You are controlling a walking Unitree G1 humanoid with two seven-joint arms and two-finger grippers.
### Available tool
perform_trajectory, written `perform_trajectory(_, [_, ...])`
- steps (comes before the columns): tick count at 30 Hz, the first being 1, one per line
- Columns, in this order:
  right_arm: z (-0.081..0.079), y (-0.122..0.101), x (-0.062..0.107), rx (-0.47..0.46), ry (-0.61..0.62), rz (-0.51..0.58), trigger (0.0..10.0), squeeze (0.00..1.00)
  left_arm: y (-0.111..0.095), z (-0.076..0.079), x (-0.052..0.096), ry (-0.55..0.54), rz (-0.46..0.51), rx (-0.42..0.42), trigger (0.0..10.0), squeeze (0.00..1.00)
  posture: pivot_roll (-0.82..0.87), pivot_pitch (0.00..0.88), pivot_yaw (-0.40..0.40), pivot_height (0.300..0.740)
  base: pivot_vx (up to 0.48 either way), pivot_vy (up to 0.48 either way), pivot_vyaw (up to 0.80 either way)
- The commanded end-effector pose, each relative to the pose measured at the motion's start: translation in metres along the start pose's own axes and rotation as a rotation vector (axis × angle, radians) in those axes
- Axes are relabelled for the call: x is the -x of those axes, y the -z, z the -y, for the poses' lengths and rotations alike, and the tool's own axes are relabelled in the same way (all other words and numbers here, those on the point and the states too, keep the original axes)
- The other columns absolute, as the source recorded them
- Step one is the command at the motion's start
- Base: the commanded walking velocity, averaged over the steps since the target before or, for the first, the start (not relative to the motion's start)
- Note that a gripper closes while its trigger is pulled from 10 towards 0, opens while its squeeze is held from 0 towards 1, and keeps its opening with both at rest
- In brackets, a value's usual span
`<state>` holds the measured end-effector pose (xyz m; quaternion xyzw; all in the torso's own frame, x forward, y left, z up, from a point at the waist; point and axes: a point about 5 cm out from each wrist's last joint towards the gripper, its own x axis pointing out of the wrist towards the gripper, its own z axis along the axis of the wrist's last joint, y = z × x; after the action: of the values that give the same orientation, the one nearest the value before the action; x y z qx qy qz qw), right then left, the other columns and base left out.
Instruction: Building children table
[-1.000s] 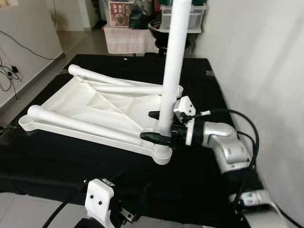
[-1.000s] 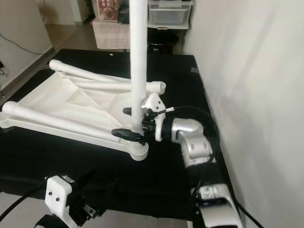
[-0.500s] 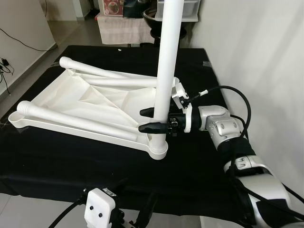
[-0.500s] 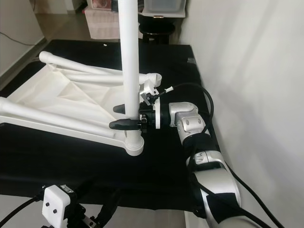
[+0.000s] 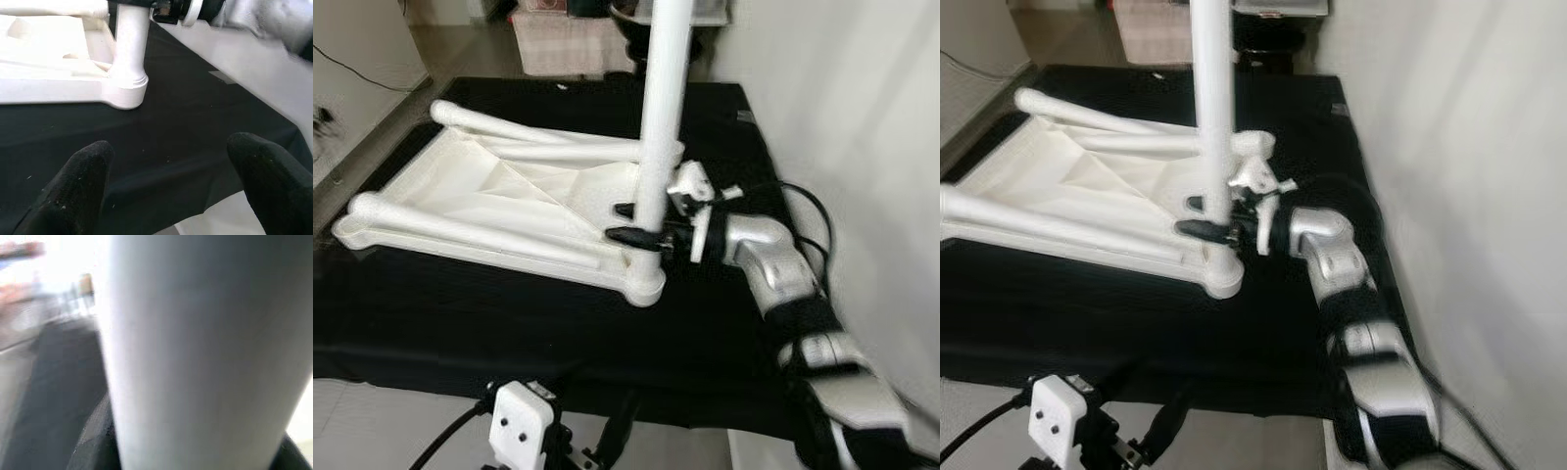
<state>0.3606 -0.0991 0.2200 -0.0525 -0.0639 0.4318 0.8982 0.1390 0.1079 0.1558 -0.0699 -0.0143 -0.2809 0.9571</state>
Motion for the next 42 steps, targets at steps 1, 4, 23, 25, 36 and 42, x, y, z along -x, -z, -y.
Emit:
perform_trajectory(1, [-0.016, 0.035, 0.029, -0.084, 0.374, -0.2, 0.0, 0.0, 0.003, -0.002, 0.001, 0.006, -0.022, 0.0, 10.0, 0.0, 0.06, 0.205, -0.042, 0.74, 0.0, 0.0, 0.0])
perform_trajectory(4, [-0.063, 0.053, 0.056, -0.136, 0.507, -0.278, 0.0, 0.0, 0.004, -0.008, -0.002, 0.007, -0.021, -0.008, 10.0, 0.0, 0.03, 0.171, -0.018, 0.74, 0.0, 0.0, 0.0])
perform_trajectory(23, [-0.057, 0.019, 0.023, -0.145, 0.123, -0.095, 10.0, 1.0, 0.008, -0.024, -0.022, -0.032, 0.025, -0.031, 10.0, 0.0, 0.03, 0.093, -0.046, 0.74, 0.0, 0.0, 0.0])
perform_trajectory(25, [-0.056, 0.011, 0.024, -0.098, -0.071, -0.061, 10.0, 0.75, 0.008, -0.023, -0.023, -0.027, 0.029, -0.029, 10.0, 0.0, 0.04, 0.098, -0.047, 0.74, 0.0, 0.0, 0.0])
perform_trajectory(36, [-0.049, 0.007, -0.007, -0.022, -0.537, -0.081, 10.0, 0.0, 0.004, -0.013, -0.015, -0.013, 0.03, -0.022, 10.0, 0.0, 0.08, 0.148, -0.051, 0.74, 0.0, 0.0, 0.0])
perform_trajectory(42, [-0.041, 0.002, -0.027, -0.067, -0.639, -0.089, 4.2, 0.0, 0.001, -0.003, -0.005, -0.006, 0.015, -0.02, 10.0, 0.0, 0.12, 0.202, -0.05, 0.74, 0.0, 0.0, 0.0])
